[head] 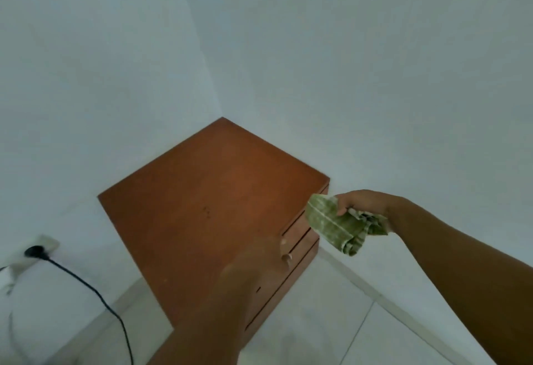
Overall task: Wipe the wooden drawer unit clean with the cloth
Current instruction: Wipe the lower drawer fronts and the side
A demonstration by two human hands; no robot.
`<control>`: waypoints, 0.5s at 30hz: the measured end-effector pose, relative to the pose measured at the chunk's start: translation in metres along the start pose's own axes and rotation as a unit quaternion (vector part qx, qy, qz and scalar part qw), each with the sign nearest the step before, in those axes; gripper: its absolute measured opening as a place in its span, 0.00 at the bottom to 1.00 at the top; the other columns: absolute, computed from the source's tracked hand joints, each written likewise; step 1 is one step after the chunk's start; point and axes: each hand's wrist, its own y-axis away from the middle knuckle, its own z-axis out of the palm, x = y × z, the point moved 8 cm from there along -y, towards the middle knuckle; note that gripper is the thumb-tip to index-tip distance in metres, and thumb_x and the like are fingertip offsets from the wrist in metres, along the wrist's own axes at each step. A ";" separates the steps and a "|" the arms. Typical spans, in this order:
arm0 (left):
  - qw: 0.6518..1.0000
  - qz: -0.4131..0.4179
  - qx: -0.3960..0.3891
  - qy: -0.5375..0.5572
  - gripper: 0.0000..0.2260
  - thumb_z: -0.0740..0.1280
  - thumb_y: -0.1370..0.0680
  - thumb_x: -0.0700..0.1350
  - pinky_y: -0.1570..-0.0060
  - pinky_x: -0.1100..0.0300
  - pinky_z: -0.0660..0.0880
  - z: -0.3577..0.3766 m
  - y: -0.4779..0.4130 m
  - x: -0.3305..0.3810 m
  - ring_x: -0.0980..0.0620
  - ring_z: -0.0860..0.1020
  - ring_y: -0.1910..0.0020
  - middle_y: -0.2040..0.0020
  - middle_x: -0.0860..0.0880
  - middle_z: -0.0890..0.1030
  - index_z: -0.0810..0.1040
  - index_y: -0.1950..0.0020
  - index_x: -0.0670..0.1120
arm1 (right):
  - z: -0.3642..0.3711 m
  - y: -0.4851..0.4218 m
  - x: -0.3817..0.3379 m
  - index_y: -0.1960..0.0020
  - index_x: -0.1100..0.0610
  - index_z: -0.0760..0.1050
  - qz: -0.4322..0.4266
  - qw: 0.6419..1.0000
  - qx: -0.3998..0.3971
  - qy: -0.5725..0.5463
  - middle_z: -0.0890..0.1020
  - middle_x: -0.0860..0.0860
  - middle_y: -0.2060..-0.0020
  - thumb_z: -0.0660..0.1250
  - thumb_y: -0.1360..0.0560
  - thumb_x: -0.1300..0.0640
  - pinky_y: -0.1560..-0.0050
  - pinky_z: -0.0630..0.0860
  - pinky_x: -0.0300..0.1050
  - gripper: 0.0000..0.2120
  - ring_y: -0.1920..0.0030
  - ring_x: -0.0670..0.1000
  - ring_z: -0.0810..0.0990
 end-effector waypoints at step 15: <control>0.989 -0.130 -0.045 0.053 0.24 0.57 0.16 0.54 0.26 0.46 0.65 -0.063 -0.018 -0.060 0.44 0.67 0.25 0.21 0.46 0.66 0.60 0.20 0.52 | 0.024 -0.086 -0.150 0.30 0.52 0.71 -0.098 0.906 0.076 0.405 0.78 0.56 0.39 0.57 0.21 0.59 0.54 0.82 0.47 0.20 0.49 0.55 0.81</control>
